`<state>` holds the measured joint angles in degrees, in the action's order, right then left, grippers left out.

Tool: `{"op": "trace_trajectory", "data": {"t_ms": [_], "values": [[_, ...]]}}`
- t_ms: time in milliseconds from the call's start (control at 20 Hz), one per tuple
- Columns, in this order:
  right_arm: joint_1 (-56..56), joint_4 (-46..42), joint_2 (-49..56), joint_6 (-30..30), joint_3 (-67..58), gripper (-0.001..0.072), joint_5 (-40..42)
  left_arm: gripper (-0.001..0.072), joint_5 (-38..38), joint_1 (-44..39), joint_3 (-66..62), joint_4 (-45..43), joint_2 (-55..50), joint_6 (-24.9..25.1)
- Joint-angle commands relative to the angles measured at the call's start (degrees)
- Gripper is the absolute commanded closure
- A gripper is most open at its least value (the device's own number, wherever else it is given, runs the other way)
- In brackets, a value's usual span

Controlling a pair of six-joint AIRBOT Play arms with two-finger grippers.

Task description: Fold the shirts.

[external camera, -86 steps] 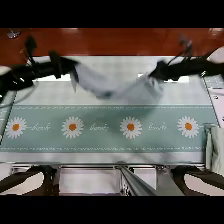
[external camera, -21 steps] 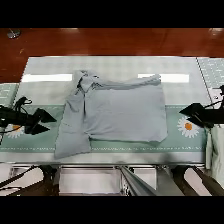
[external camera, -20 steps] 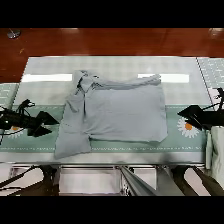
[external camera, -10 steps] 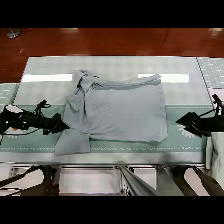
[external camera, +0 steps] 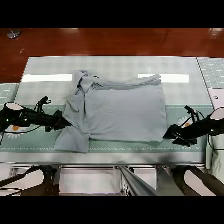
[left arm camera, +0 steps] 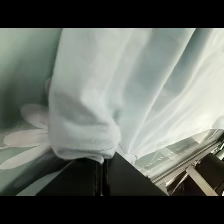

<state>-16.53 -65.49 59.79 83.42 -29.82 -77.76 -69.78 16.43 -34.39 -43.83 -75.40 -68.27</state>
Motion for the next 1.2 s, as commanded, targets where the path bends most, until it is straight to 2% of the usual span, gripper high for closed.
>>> {"op": "trace_trajectory", "data": {"t_ms": [0, 200, 400, 450, 500, 550, 650, 750, 850, 1000, 1150], "values": [[2.5, 5.9, 4.4, -0.3, 0.2, 0.0091, 4.3, 0.0683, 0.4, 0.0, -0.1, 0.3, 0.0, 0.2], [2.5, 13.7, 6.8, -1.8, 0.2, 0.0091, 10.9, 0.0683, 1.0, 0.0, -0.1, 0.3, 0.0, 0.2], [4.1, 17.1, 9.8, -2.3, 0.1, 0.0093, 12.7, 0.0683, 2.5, 0.0, -0.1, 0.4, 0.0, 0.1], [5.8, 17.4, 10.3, -2.3, -0.3, 0.0164, 13.7, 0.0683, 2.5, 0.0, -0.1, 0.6, 0.0, 0.2], [7.8, 17.4, 10.5, -2.4, -1.2, 0.0391, 14.8, 0.0683, 2.5, 0.0, -0.1, 1.1, 0.0, 0.2], [9.6, 17.4, 10.5, -4.1, -2.6, 0.0693, 15.4, 0.0683, 2.5, 0.0, -0.2, 2.5, 0.1, 1.3], [11.6, 16.7, 10.5, -4.7, -9.5, 0.0687, 11.1, 0.0684, 2.8, 0.0, -2.2, 6.3, 1.0, 2.9], [11.6, 13.9, 10.2, -3.3, -21.2, 0.0688, 5.4, 0.0685, 1.6, -0.1, -8.8, 16.6, 4.0, 4.5], [11.6, 8.9, 9.6, 0.7, -36.8, 0.0688, 2.6, 0.0685, 3.3, -0.1, -19.7, 26.9, 8.8, 6.2], [11.6, 2.8, 9.2, 5.2, -62.9, 0.0688, 2.3, 0.0685, 9.6, 0.0, -41.0, 27.7, 14.2, 3.1], [11.6, 0.0, 9.2, 6.8, -86.3, 0.0688, 1.4, 0.0685, 10.6, 0.0, -61.8, 21.4, 15.1, -2.2]]}}
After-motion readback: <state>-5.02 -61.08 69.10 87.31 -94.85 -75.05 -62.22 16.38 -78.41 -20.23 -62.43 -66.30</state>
